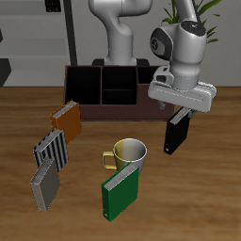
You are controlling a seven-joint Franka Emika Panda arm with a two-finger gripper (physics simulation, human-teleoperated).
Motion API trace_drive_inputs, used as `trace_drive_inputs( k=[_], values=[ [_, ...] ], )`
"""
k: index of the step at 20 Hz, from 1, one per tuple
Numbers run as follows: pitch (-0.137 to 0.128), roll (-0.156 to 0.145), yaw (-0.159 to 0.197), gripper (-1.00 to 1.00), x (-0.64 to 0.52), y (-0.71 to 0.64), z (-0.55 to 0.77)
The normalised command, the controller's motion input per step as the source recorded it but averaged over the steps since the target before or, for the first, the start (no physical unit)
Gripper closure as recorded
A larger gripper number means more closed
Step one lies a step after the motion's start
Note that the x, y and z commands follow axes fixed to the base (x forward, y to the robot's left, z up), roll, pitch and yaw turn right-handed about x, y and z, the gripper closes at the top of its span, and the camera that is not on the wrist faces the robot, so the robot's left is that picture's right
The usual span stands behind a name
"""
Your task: Place the black book into the back desk caddy's front compartment
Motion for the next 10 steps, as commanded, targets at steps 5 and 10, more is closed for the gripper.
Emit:
trace_drive_inputs(
  k=[5, 10],
  values=[
    [0.033, 0.004, -0.005, -1.0, 0.04, 0.01, -0.21],
    [0.05, 0.056, -0.017, -1.0, 0.0, 0.09, -0.23]
  ],
)
